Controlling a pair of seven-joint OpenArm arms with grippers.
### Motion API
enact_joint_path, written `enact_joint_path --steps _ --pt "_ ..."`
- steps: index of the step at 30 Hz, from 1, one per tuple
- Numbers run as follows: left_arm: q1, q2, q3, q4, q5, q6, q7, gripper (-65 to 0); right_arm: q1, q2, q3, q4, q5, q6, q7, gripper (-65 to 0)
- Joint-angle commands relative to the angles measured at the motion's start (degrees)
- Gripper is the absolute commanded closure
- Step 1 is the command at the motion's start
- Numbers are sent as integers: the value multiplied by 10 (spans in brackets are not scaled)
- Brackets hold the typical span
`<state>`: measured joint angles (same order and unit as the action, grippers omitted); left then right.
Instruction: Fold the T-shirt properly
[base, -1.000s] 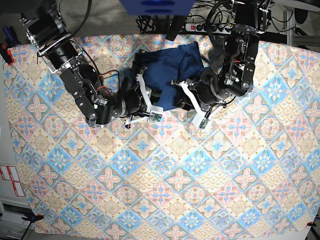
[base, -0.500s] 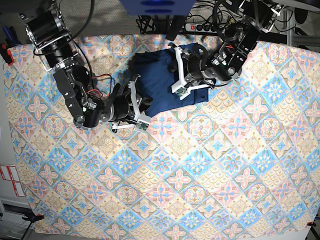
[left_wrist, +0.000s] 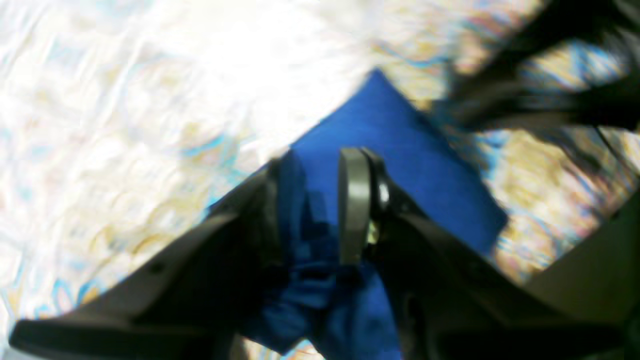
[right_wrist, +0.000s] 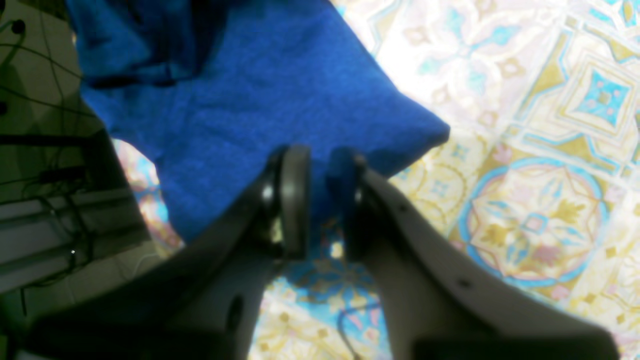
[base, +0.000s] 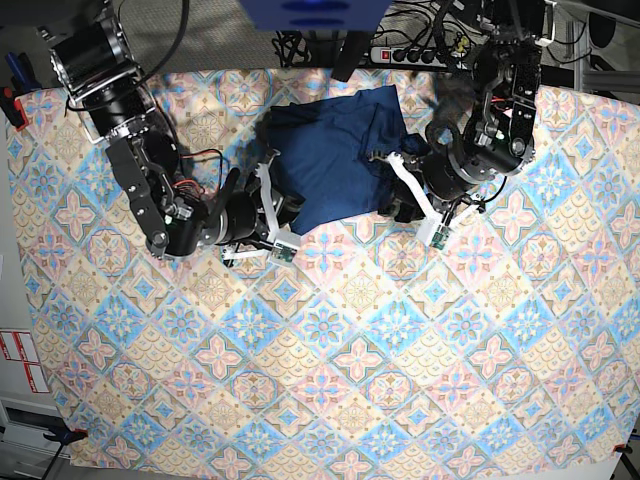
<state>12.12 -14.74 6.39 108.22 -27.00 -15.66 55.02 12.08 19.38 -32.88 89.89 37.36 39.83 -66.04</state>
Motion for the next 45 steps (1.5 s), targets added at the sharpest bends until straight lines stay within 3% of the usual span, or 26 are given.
enact_joint_path --steps 1,8,14,19,24,32,36,39,42,45 --pt "-14 8 -1 4 5 -3 -11 -139 11 4 4 9 7 2 9 -110" --pt "-37 39 16 -80 64 -4 -6 -139 10 4 5 9 8 2 7 -110" --pt "-3 -39 124 -43 60 -5 29 -139 10 5 5 9 7 2 7 -110" --pt "53 -117 129 -11 60 -5 30 -139 11 5 5 9 7 2 8 -110" --pt "93 -144 131 -11 61 -5 26 -139 12 5 5 9 7 2 7 -110" --pt "103 -144 131 78 59 -5 26 -139 13 1 2 13 7 2 9 -110" --pt "104 -144 133 78 58 -5 25 -139 15 -30 0 12 8 2 8 -112" --pt "103 -144 155 78 38 -5 25 -139 35 -39 -50 9 7 2 9 -113" --pt "99 -142 169 76 25 -5 25 -139 51 -69 -105 -13 0 2 9 -113" --pt "92 -126 182 75 30 -5 30 -139 63 -97 -137 -37 -43 2 10 -113"
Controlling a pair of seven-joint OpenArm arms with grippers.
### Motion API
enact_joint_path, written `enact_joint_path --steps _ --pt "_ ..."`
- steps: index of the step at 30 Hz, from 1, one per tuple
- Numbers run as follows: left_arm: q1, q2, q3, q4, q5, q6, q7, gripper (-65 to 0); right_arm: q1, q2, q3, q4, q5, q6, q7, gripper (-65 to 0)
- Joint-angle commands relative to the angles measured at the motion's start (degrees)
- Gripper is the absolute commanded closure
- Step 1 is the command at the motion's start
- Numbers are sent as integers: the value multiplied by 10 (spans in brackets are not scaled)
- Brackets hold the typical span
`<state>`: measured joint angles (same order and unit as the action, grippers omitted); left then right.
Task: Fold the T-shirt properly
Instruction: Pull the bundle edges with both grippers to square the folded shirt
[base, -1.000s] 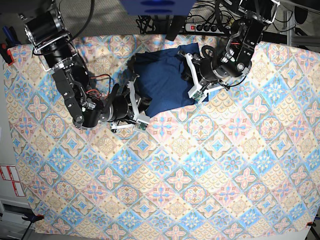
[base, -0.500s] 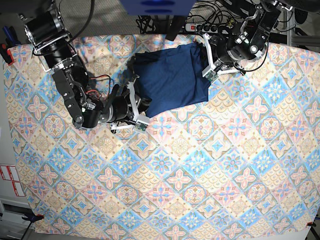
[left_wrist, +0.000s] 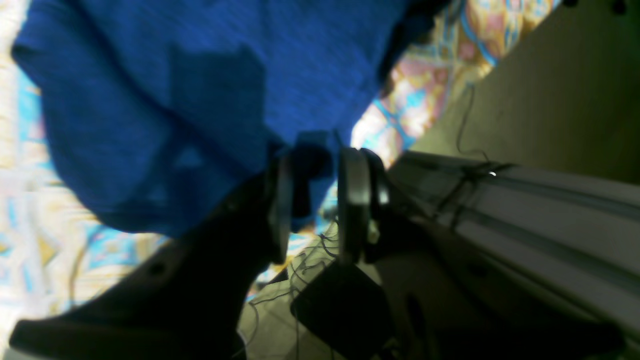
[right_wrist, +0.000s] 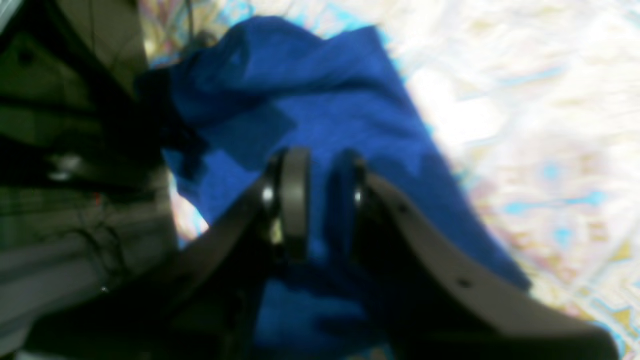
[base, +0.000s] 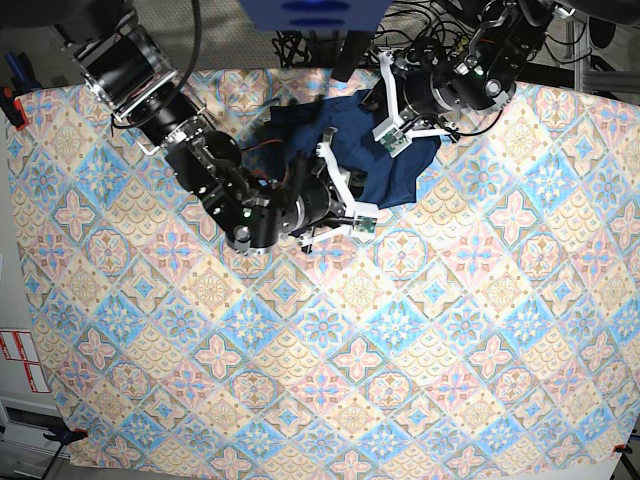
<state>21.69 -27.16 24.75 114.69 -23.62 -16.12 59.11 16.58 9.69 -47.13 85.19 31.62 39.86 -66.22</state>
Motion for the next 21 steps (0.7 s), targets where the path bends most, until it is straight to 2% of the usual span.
enact_joint_path --steps 1,4,10,16,18,21 --pt "-5 -1 2 10 -6 0 -11 -139 26 -8 -6 7 -6 1 12 -113" --pt "-6 -1 25 10 -3 0 -11 -139 48 -12 -20 -10 -51 1 18 -113" --pt "-11 3 25 -12 -4 2 -15 -139 86 -12 -15 -50 -51 1 74 -111" --pt "-36 21 28 -63 -3 2 -16 -139 101 -12 -15 -152 -60 1 143 -111" --pt "-46 22 29 -63 -3 2 -16 -139 104 -15 -15 -183 -86 1 175 -111" --pt "-56 28 29 -78 3 2 -11 -139 104 -35 -15 -244 -140 1 204 -111"
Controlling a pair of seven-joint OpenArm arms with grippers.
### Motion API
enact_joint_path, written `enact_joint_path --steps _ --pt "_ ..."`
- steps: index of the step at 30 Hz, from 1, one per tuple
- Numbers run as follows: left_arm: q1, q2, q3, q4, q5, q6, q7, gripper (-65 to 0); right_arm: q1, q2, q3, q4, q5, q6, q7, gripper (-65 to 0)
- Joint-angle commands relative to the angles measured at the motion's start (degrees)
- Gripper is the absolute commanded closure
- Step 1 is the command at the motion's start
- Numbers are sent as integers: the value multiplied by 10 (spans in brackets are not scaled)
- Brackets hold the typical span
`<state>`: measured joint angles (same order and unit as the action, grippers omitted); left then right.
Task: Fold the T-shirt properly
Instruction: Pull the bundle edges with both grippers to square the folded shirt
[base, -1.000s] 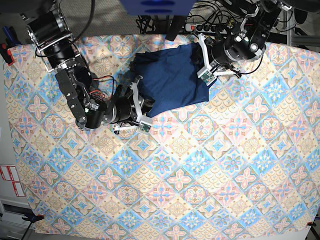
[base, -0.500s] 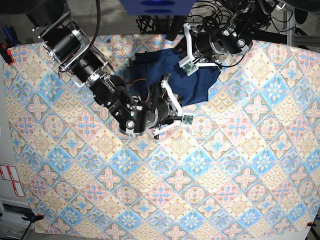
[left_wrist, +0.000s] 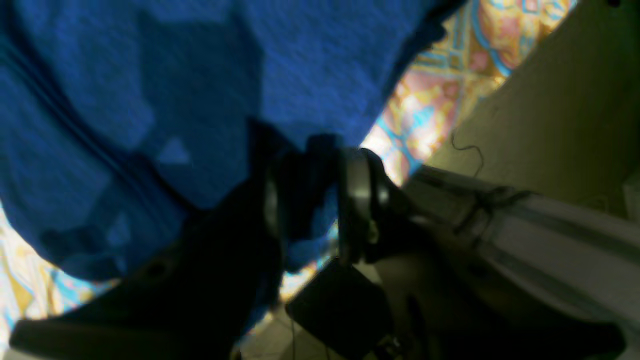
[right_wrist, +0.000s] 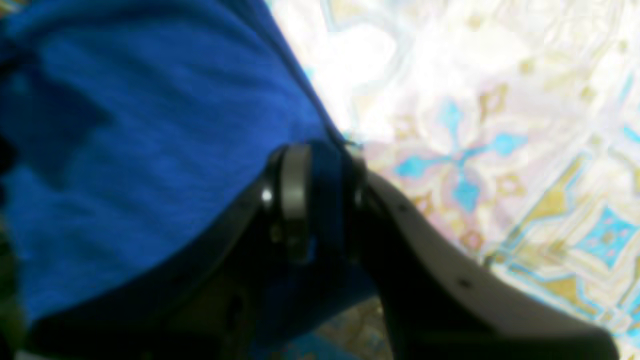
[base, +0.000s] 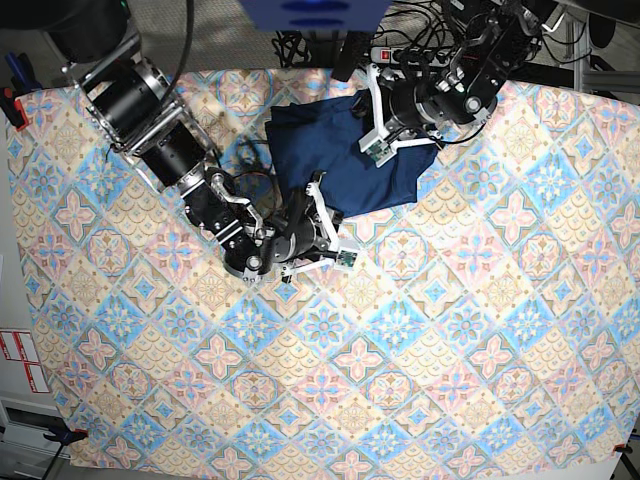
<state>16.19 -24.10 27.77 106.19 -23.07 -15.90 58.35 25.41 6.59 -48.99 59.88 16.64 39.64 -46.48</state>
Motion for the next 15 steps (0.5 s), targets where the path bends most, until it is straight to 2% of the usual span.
enact_joint_path --steps 1,3,7,10,13,15 --pt "-2 -2 -1 -4 5 -1 -4 -139 15 -5 3 -10 -4 4 12 -111" --pt "-12 -2 -1 -27 19 -1 -5 -139 15 -6 3 -38 -26 4 14 -111" --pt "-25 -2 -1 -58 39 -1 -8 -139 15 0 2 -31 -31 4 6 -111" --pt "-30 -2 -1 -59 61 -1 -8 -139 14 46 2 -8 -31 4 -19 -111" --pt "-46 -2 -1 -65 81 -1 -8 -139 2 64 2 33 -31 4 -48 -110" --pt "-54 -1 -1 -84 83 -1 -8 -139 -14 92 18 63 -30 4 -77 -110"
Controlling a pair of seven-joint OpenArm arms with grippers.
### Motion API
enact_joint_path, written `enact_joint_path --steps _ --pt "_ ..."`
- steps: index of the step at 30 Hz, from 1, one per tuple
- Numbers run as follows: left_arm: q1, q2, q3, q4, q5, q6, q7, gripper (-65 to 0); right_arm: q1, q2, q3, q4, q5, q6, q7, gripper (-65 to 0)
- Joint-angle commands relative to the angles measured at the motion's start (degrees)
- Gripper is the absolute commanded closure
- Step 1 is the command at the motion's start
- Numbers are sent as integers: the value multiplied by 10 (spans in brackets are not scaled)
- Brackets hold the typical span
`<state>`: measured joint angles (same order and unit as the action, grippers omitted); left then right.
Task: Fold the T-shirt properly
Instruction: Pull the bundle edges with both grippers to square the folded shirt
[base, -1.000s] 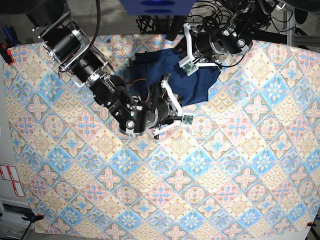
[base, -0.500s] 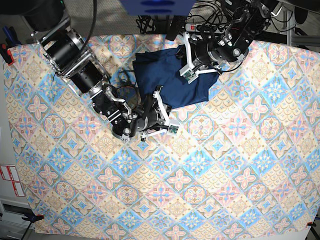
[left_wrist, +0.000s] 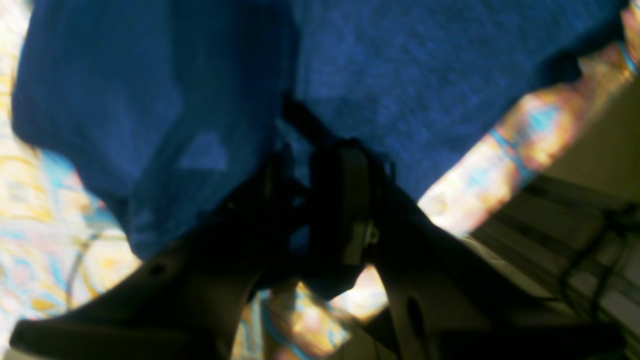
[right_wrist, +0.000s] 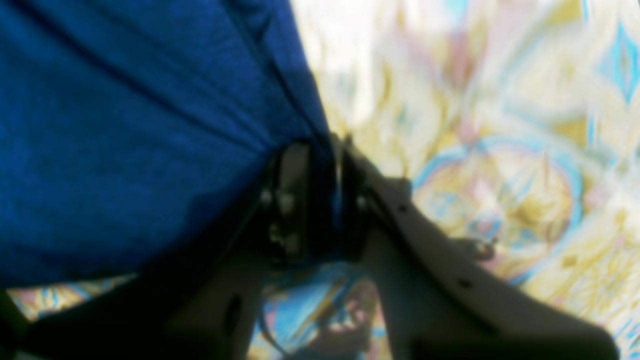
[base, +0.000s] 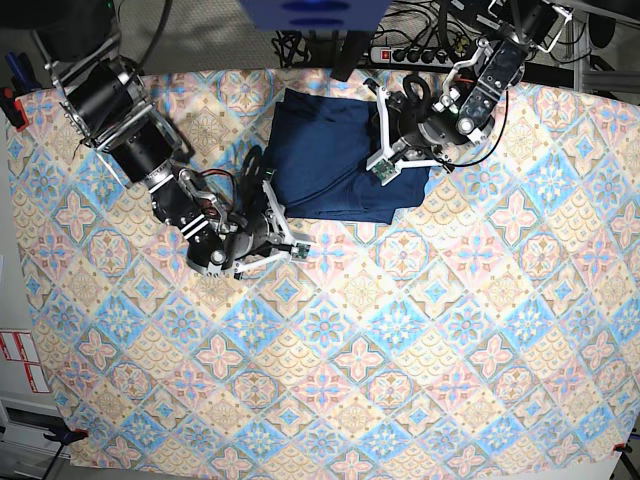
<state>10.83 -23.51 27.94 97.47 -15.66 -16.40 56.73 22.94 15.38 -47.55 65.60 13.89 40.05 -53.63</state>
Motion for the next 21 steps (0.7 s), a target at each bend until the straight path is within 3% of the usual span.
enact_joint_path --steps 1,10,15,21 --pt "-10 -7 -3 -5 9 4 8 -139 2 15 15 22 -3 -1 -15 -110" --pt "-82 22 -3 -56 9 4 -1 -139 -103 73 130 194 -3 -1 -74 -110" --pt "-91 40 -3 -56 18 4 -3 -139 -147 84 213 281 -2 -1 -80 -110" --pt "-85 51 -2 -15 63 3 6 -139 -148 85 247 289 -2 -1 -80 -110"
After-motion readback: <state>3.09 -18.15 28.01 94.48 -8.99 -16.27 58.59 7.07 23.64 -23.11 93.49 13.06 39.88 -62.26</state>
